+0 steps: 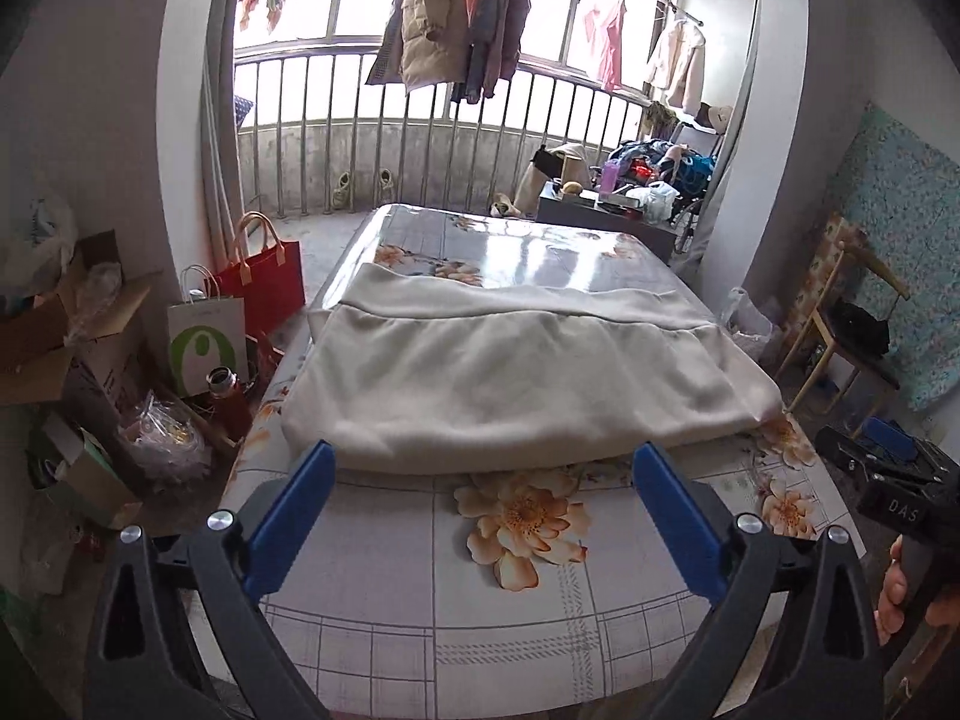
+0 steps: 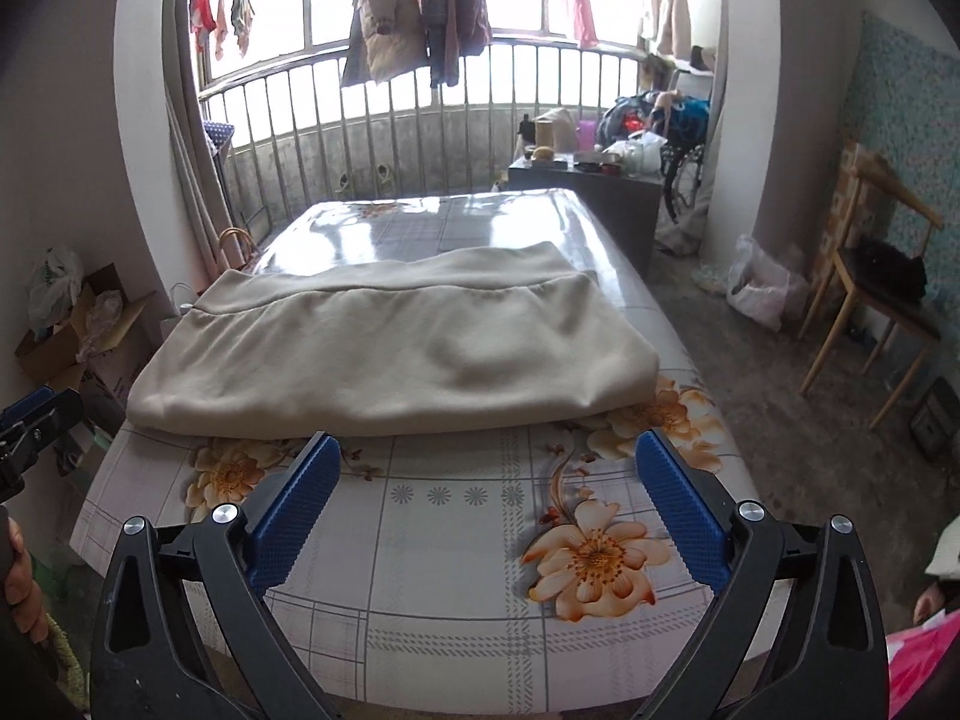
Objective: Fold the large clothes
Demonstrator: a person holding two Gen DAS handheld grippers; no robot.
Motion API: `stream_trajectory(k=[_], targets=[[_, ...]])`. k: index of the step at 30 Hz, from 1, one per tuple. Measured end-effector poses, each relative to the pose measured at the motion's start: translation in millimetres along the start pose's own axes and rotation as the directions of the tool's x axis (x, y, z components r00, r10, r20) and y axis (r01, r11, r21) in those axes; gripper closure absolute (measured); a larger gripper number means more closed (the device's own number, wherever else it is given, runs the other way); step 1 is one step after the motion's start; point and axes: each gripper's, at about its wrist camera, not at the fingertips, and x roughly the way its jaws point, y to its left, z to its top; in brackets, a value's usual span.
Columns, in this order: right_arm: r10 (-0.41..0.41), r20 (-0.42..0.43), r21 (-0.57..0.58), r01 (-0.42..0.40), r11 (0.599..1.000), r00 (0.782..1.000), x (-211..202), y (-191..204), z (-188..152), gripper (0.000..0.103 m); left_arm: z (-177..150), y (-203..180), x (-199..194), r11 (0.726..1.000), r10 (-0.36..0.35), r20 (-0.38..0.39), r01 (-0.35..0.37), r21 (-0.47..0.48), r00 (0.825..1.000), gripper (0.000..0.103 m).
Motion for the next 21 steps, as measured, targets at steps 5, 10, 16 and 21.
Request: stream_trajectory(k=[5, 10, 16, 21], targets=[[-0.075, 0.088, -0.005, 0.076, 0.997, 0.993, -23, 10, -5, 0.008, 2, -15, -12, 0.988, 0.150, 0.044, -0.151, 0.020, 0.988, 0.006], [-0.002, 0.005, 0.027, 0.002, 1.000, 1.000, -12, 15, -14, 0.008, -9, -19, -1, 0.985, 0.171, -0.029, -0.171, -0.004, 0.985, 0.006], [-0.007, -0.056, -0.012, 0.006, 1.000, 0.998, 1, 33, -16, 0.008, -27, -21, 20, 0.981, 0.179, -0.154, -0.189, -0.051, 0.972, 0.006], [-0.012, -0.107, -0.034, 0.008, 0.999, 0.994, 12, 44, -24, 0.008, -33, -24, 31, 0.977, 0.203, -0.206, -0.213, -0.027, 0.957, 0.006]])
